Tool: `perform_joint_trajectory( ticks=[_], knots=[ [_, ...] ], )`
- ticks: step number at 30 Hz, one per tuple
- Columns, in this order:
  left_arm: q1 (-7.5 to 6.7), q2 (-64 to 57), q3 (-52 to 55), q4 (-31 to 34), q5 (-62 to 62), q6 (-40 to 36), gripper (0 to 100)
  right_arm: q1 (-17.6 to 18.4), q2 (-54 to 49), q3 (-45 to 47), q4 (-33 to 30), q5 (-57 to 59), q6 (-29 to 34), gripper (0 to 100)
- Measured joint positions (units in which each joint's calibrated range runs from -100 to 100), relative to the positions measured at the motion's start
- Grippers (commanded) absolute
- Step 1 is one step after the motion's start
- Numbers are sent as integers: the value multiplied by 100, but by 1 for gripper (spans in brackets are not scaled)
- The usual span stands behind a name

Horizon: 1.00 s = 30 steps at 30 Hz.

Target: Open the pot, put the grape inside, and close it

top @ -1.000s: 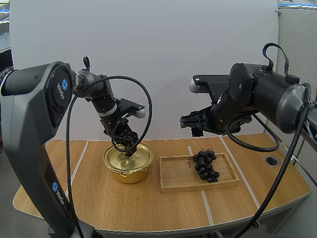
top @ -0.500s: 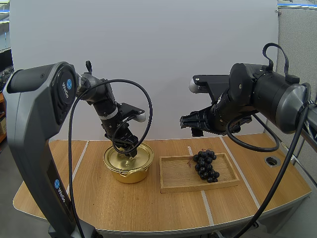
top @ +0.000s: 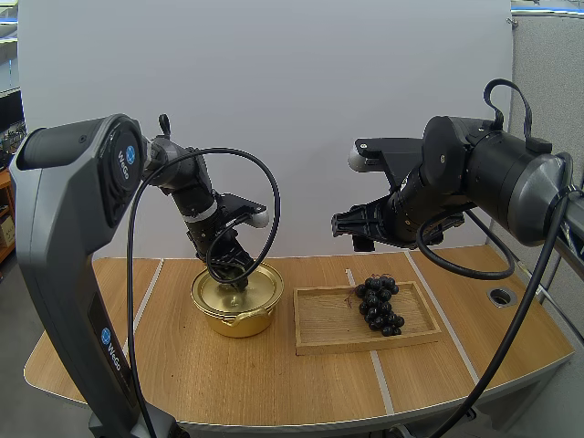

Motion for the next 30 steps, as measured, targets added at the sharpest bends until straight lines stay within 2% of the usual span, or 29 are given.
perform_joint_trajectory(
  ticks=[15,20,30],
  knots=[
    [0,-374,-166,14,630,0,0,0,0,0,0,73,0,100],
    [0,-1416,-963,26,1252,0,0,0,0,0,0,73,0,100],
    [0,-2621,-2527,62,1419,-44,0,0,0,0,0,73,0,100]
  ],
)
